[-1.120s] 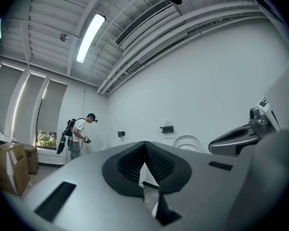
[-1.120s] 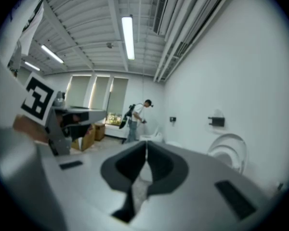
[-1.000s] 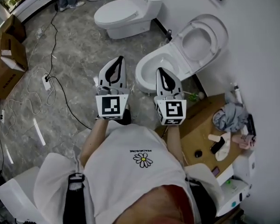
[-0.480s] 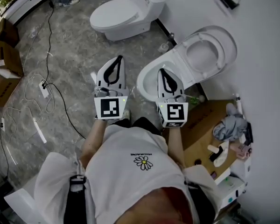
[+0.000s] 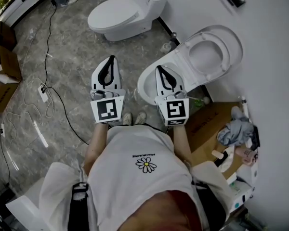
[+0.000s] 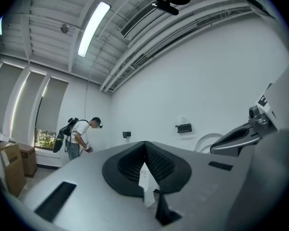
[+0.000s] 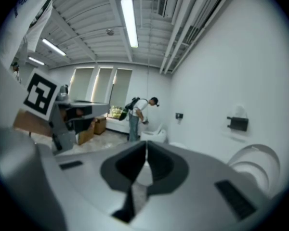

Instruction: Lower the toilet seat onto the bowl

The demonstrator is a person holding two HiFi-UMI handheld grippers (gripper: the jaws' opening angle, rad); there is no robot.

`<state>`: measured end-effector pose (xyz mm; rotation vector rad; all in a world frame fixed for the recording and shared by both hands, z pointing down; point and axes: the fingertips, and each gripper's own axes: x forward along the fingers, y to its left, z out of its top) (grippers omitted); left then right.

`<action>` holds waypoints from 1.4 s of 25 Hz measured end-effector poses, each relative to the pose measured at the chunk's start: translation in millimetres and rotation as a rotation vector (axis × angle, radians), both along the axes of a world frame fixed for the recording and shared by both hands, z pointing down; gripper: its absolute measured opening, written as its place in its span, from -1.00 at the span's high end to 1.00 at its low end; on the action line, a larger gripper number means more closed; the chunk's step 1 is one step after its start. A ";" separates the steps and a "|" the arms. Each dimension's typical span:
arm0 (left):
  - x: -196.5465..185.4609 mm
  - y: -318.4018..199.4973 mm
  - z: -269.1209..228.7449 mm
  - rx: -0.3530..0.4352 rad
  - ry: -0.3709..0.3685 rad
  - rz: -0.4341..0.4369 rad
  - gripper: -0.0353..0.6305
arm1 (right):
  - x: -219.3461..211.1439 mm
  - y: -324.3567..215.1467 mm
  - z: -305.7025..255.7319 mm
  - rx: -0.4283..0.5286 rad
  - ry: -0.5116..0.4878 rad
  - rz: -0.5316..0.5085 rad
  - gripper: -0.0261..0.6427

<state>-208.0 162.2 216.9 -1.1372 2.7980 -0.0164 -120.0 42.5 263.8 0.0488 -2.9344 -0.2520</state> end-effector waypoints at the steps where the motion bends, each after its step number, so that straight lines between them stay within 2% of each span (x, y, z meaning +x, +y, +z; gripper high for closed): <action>1: -0.7 -2.8 -1.2 -0.005 0.000 0.002 0.83 | -0.4 -3.2 -1.4 -0.007 -0.006 0.007 0.83; 6: 9.2 -28.3 -0.2 -0.032 -0.002 0.050 0.83 | 17.2 -35.6 -3.0 -0.065 -0.048 0.106 0.83; 9: 17.7 -59.2 -1.6 -0.066 -0.028 0.114 0.83 | 47.9 -77.4 -2.6 -0.138 -0.098 0.254 0.83; 13: 18.9 -109.4 -7.9 -0.056 -0.071 0.161 0.83 | 90.6 -129.1 -2.2 -0.197 -0.162 0.412 0.83; 18: 50.5 -185.2 -14.8 -0.041 -0.107 0.361 0.83 | 139.6 -163.1 -2.5 -0.201 -0.200 0.582 0.83; 22: 65.7 -236.6 -10.5 -0.031 -0.109 0.516 0.83 | 152.2 -184.4 -5.0 -0.171 -0.193 0.692 0.83; 28: 82.3 -292.0 2.2 -0.029 -0.056 0.745 0.83 | 175.5 -208.4 -12.7 -0.135 -0.196 0.936 0.83; 32: 83.4 -310.8 3.1 -0.022 -0.035 0.845 0.83 | 182.9 -207.6 -15.2 -0.115 -0.198 1.056 0.83; 35: 78.6 -317.5 -1.5 -0.012 -0.030 0.877 0.83 | 183.7 -206.5 -16.3 -0.108 -0.202 1.113 0.83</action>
